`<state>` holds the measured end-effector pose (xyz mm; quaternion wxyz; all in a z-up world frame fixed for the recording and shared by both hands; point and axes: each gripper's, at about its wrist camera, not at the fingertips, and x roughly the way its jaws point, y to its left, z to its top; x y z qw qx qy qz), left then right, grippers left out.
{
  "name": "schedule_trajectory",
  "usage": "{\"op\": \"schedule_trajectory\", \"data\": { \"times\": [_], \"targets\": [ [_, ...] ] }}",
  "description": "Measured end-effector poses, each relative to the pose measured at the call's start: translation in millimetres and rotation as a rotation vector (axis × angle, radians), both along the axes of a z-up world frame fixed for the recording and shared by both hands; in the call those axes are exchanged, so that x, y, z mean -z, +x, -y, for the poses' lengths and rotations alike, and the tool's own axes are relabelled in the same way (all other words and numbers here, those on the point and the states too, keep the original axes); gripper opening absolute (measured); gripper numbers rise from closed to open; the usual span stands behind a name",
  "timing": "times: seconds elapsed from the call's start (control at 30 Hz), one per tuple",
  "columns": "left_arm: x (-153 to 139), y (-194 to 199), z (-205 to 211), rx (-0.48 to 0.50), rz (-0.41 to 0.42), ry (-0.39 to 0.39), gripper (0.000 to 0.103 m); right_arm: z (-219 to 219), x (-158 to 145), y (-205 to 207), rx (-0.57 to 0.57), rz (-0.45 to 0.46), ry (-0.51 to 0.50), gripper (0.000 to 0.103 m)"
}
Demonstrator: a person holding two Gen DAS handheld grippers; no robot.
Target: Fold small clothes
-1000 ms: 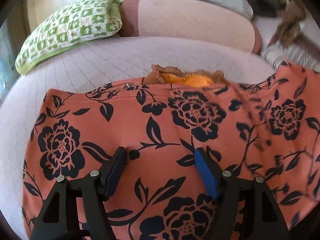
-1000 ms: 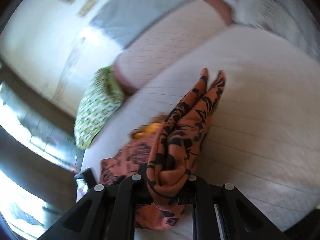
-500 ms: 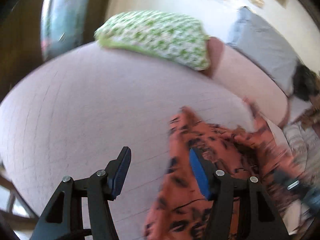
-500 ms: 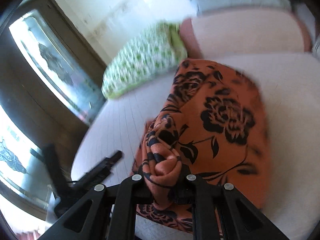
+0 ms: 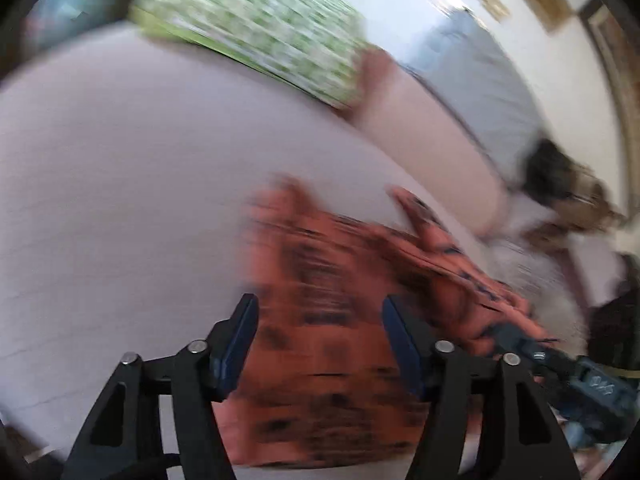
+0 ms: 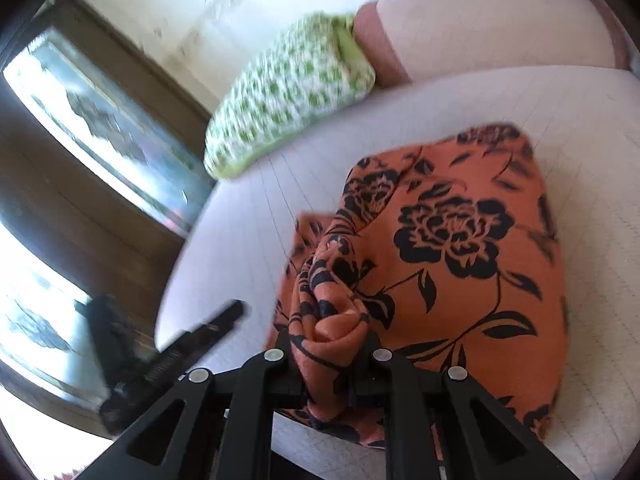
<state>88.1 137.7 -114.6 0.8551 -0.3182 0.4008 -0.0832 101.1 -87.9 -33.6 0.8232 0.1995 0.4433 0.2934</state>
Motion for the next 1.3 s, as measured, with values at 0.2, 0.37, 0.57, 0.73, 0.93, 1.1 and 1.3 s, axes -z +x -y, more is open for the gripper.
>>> {"op": "schedule_trajectory", "data": {
  "times": [0.2, 0.37, 0.57, 0.73, 0.93, 1.1, 1.3],
  "targets": [
    [27, 83, 16, 0.128, -0.15, -0.296, 0.074, 8, -4, 1, -0.01, 0.041, -0.013, 0.013],
    [32, 105, 12, 0.153, -0.195, -0.429, 0.085, -7, 7, 4, -0.045, 0.062, -0.043, 0.013],
    [24, 109, 8, 0.147, -0.184, -0.478, 0.099, -8, 9, 2, -0.074, 0.09, -0.049, 0.013],
    [33, 124, 34, 0.198, -0.221, -0.511, 0.096, -5, 9, -5, -0.088, 0.101, -0.056, 0.013],
    [-18, 133, 47, 0.289, -0.088, -0.236, 0.017, -8, -4, -9, -0.106, 0.148, -0.094, 0.013],
    [-68, 122, 23, 0.333, 0.012, -0.109, 0.017, -39, -27, -17, -0.163, 0.204, -0.079, 0.013],
    [-11, 123, -27, 0.28, -0.133, -0.045, 0.017, -105, 20, -15, -0.259, 0.125, -0.145, 0.013]
  ]
}}
